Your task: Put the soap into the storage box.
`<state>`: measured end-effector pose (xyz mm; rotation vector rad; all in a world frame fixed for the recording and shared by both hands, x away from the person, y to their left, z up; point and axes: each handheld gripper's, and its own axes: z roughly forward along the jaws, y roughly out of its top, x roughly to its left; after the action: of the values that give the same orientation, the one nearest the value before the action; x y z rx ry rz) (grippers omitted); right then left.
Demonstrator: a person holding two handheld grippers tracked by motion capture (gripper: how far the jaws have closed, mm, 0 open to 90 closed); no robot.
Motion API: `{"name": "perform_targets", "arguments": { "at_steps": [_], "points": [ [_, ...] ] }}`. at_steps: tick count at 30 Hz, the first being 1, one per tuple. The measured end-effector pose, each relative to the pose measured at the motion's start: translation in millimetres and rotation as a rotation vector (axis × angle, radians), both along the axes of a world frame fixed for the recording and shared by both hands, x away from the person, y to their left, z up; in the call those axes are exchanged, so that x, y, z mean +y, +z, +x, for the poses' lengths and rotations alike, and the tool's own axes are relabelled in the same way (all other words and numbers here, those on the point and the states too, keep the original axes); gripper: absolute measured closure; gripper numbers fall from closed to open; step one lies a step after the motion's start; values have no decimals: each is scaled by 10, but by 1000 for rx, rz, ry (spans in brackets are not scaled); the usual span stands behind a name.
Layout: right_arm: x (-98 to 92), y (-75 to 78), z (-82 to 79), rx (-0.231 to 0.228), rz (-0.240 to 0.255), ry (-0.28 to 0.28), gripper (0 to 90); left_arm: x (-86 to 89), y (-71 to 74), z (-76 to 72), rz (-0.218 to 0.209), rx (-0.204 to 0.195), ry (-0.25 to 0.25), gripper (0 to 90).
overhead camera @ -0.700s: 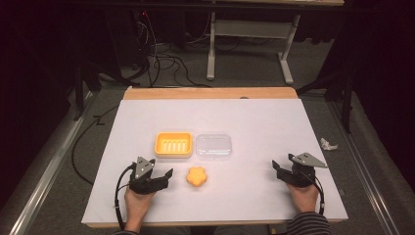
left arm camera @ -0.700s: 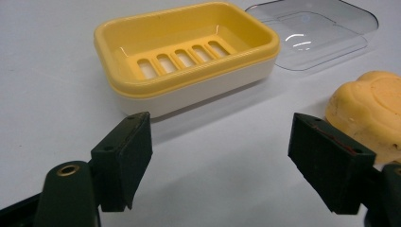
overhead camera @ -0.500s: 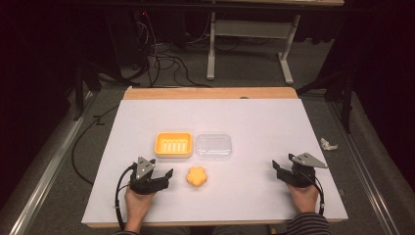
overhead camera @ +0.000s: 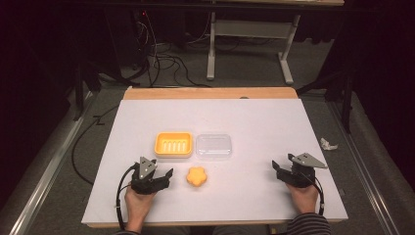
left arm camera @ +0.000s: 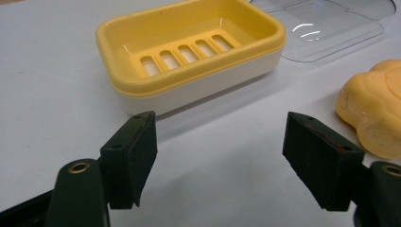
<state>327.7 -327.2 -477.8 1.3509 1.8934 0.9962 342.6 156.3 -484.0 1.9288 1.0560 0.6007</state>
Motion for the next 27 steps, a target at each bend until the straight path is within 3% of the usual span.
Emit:
{"name": "perform_targets", "arguments": {
  "at_steps": [14,18,20,23,27],
  "points": [
    [-1,2,-5,-5,0,3,307,-5,13,3,2,25,34,285],
    [3,1,-5,-5,-3,8,307,-14,30,-42,-33,22,50,284],
    [4,1,-6,-6,-3,9,306,-40,44,-66,-25,23,33,279],
    [6,1,-8,-7,-8,9,307,-112,88,-104,31,20,-8,268],
    [7,0,-7,-11,-11,11,306,-143,130,-122,35,30,-35,253]
  ]
}}
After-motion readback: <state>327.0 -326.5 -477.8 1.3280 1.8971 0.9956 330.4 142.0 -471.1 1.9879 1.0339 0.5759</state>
